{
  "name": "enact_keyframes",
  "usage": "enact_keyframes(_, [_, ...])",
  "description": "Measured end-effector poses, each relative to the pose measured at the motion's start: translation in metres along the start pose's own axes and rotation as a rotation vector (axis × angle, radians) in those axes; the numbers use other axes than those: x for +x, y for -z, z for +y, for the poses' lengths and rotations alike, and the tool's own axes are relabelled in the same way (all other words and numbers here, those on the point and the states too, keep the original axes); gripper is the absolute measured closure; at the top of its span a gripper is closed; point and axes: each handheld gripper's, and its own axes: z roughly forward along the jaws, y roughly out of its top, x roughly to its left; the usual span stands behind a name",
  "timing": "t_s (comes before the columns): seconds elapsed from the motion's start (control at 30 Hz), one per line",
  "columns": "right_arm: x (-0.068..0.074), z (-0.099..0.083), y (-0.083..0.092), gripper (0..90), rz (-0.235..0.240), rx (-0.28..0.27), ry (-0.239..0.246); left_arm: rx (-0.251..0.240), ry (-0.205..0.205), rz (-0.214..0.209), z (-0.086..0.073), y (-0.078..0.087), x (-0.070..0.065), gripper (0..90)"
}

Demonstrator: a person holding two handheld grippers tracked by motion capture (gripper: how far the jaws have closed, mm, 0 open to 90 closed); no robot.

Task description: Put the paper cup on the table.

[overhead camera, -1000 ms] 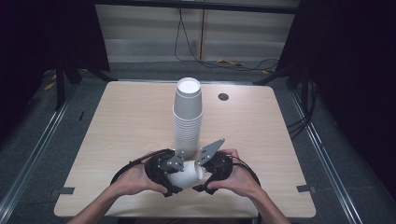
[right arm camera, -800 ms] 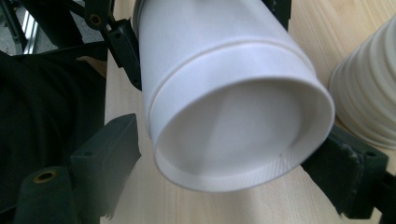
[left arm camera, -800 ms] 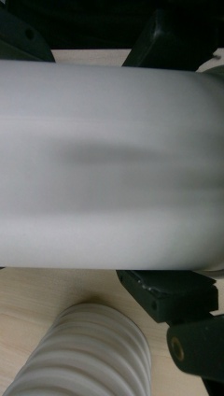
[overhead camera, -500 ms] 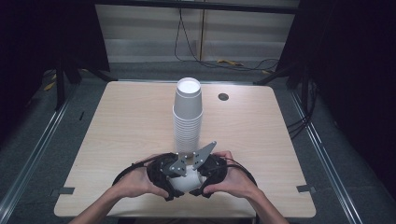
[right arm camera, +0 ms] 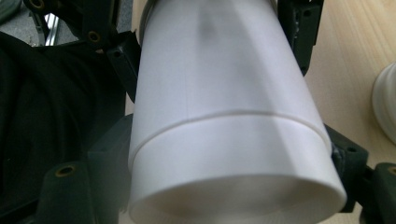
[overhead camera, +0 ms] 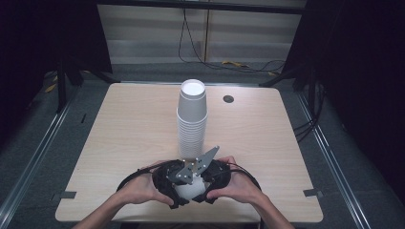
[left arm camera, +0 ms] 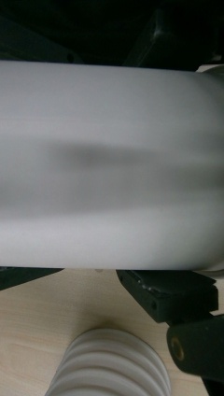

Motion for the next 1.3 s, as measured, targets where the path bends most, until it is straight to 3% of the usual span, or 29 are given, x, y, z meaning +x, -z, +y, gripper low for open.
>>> enact_keyframes(0.37, [0.0, -0.002, -0.001, 23.3, -0.001, -0.005, 0.001, -0.022, -0.016, 0.007, -0.003, 0.001, 0.001, 14.4])
enact_keyframes(0.67, [-0.002, -0.003, 0.0, 23.2, -0.005, -0.009, -0.014, -0.111, 0.008, -0.008, -0.011, 0.004, 0.008, 13.7])
enact_keyframes(0.9, [-0.002, -0.003, 0.003, 23.1, -0.012, -0.018, -0.023, -0.174, -0.014, 0.011, -0.016, 0.009, 0.008, 13.4])
enact_keyframes(1.13, [-0.003, -0.004, 0.004, 23.1, -0.009, -0.028, -0.029, -0.205, -0.036, 0.028, -0.017, 0.013, 0.007, 13.0])
enact_keyframes(1.3, [-0.004, -0.005, 0.005, 22.9, -0.017, -0.026, -0.03, -0.257, -0.007, 0.021, -0.02, 0.019, 0.008, 14.1])
